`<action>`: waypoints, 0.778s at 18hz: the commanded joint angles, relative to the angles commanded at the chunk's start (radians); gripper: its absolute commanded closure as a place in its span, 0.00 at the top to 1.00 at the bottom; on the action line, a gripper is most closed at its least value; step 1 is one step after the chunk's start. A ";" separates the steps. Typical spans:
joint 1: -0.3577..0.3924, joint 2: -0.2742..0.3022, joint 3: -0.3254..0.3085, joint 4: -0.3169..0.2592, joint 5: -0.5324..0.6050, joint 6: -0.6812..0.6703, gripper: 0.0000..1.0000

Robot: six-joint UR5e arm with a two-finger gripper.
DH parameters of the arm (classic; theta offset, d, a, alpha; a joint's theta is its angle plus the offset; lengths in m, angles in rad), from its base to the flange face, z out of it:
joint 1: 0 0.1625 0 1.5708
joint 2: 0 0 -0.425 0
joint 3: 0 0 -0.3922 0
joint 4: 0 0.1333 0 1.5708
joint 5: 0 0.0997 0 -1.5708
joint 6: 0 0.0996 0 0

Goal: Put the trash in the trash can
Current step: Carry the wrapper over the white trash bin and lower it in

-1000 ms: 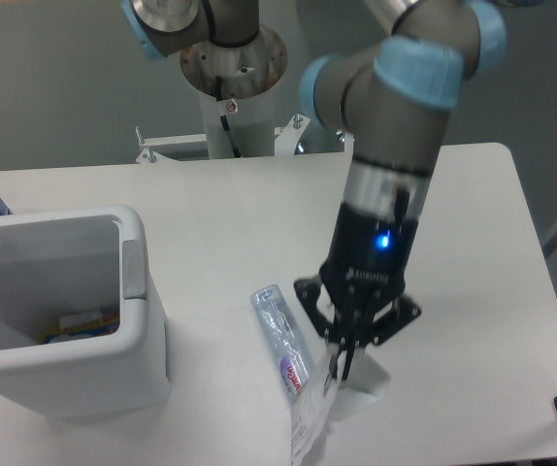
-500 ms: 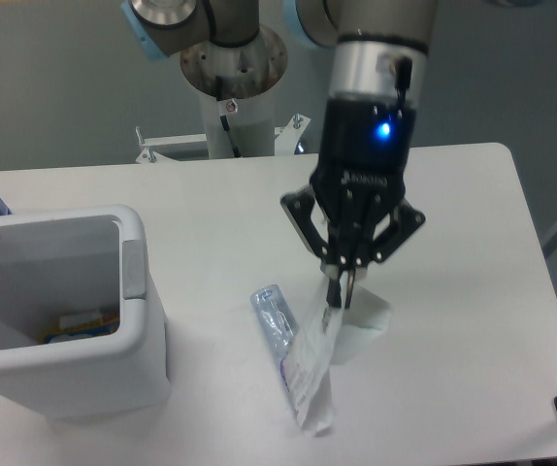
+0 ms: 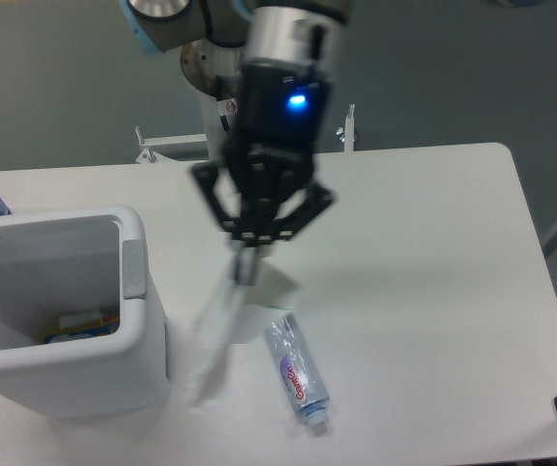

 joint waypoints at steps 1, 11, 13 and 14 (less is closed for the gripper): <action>-0.023 0.017 -0.024 0.002 0.002 0.000 0.00; -0.190 0.034 -0.138 0.003 0.041 0.046 0.00; -0.219 0.014 -0.152 0.005 0.055 0.049 0.00; -0.226 0.009 -0.152 0.005 0.063 0.049 0.05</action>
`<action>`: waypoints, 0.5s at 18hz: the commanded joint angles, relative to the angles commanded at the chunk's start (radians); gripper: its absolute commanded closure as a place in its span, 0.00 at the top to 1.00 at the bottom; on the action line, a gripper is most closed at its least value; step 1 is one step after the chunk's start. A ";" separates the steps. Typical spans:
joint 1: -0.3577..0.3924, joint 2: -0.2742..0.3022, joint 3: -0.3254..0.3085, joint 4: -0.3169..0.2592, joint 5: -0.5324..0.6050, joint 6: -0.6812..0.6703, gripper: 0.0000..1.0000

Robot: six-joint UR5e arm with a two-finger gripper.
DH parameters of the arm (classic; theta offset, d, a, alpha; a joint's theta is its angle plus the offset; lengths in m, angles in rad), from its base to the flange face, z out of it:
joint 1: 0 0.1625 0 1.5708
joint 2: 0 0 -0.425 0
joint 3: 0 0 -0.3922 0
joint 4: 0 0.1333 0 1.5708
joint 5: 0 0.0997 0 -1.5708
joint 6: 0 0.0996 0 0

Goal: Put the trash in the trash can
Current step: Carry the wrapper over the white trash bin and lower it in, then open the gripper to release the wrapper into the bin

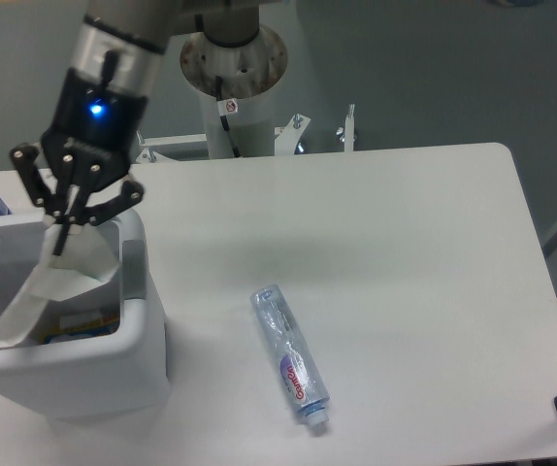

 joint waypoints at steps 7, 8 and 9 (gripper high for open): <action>-0.006 0.003 -0.005 0.003 0.002 0.084 0.95; -0.005 0.005 0.000 0.003 0.002 0.084 1.00; -0.005 0.005 0.005 0.003 0.002 0.083 1.00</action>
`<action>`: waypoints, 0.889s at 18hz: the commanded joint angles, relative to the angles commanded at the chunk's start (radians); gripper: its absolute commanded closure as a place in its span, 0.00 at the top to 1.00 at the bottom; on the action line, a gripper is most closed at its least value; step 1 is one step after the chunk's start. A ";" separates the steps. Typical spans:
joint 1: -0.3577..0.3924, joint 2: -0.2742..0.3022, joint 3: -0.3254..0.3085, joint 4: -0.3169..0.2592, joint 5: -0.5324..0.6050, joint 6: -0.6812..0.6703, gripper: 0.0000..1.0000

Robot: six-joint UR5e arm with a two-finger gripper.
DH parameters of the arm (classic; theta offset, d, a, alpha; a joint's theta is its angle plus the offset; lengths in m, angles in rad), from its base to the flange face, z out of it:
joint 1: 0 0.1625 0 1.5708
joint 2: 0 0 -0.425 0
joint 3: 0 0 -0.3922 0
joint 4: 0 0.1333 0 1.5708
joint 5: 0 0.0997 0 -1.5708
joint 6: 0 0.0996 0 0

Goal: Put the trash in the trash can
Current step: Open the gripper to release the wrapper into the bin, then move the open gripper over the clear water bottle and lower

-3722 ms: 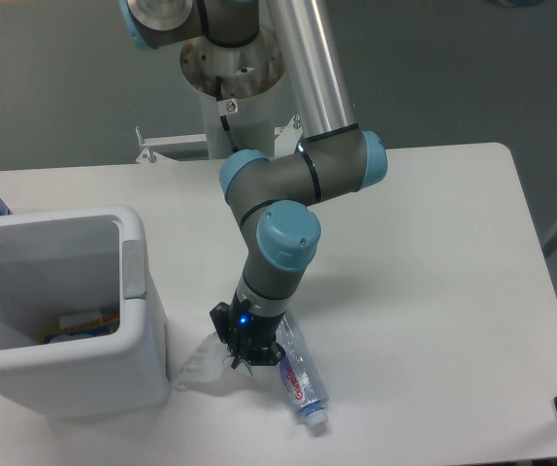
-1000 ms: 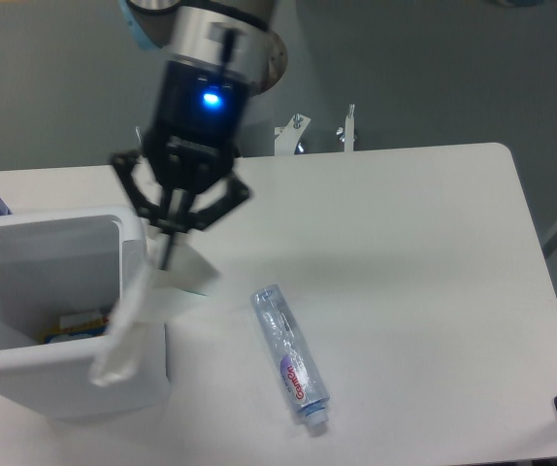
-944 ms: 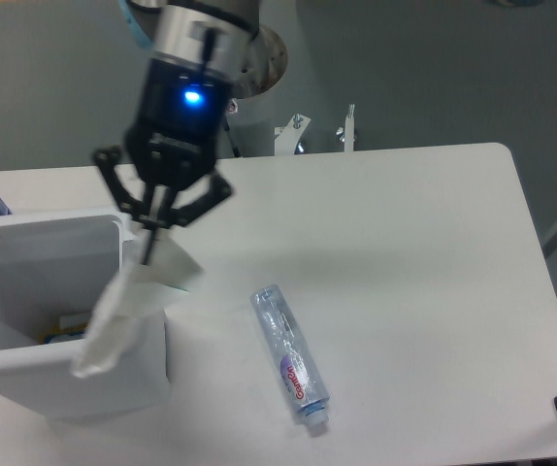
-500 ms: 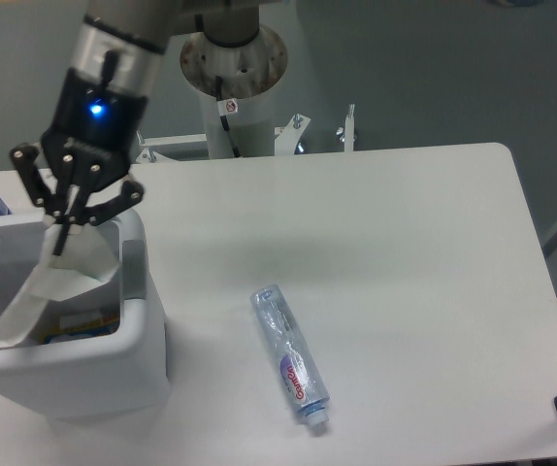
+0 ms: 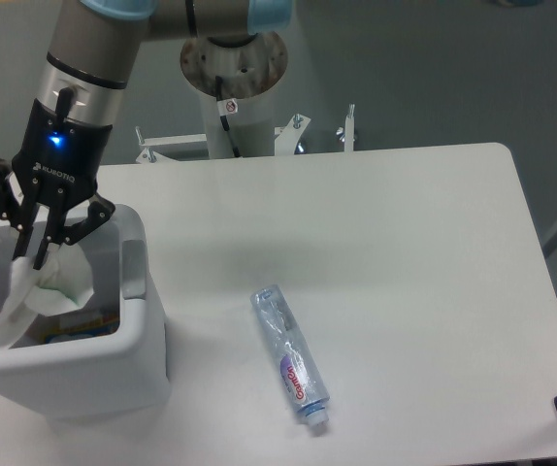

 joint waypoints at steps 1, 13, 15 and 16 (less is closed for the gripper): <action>0.003 -0.002 0.006 0.000 0.000 -0.008 1.00; 0.132 -0.087 0.138 -0.032 0.359 -0.135 1.00; 0.169 -0.121 0.161 -0.032 0.376 -0.135 1.00; 0.176 -0.136 0.167 -0.034 0.386 -0.135 1.00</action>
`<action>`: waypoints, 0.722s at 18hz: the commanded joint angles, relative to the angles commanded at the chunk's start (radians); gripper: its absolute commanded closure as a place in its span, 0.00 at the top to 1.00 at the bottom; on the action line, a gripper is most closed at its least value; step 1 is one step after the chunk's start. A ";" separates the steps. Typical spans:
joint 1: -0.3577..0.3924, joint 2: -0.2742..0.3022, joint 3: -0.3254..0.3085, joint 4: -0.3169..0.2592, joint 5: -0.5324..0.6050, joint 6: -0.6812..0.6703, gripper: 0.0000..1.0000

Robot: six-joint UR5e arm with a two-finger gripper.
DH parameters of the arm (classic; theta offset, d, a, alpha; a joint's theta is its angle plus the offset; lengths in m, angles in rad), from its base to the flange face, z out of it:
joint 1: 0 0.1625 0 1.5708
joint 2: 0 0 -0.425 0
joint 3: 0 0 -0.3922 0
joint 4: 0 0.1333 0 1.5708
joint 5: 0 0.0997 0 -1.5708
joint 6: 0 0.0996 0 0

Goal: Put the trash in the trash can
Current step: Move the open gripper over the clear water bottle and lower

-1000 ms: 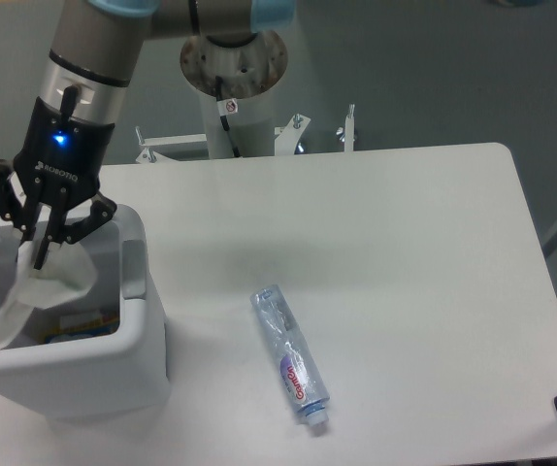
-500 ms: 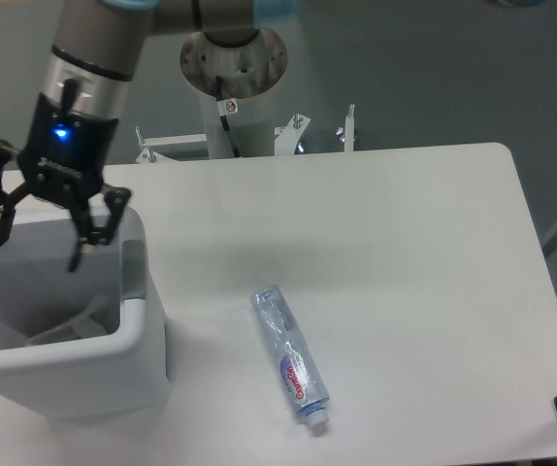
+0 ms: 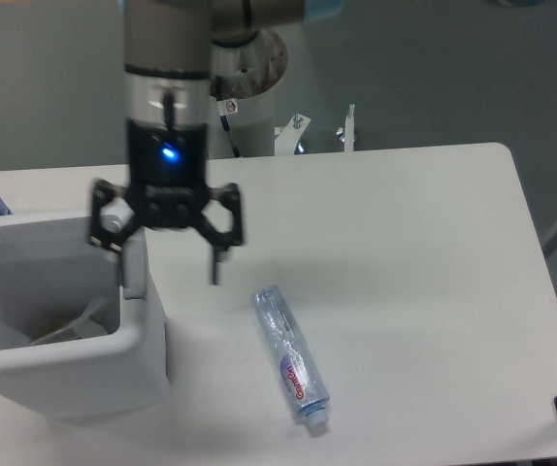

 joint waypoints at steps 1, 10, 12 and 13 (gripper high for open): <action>0.003 -0.011 0.002 -0.008 0.020 0.003 1.00; 0.058 -0.224 0.069 -0.015 0.063 0.003 1.00; 0.068 -0.282 0.061 -0.017 0.029 -0.003 1.00; 0.068 -0.314 0.061 -0.017 0.035 -0.003 1.00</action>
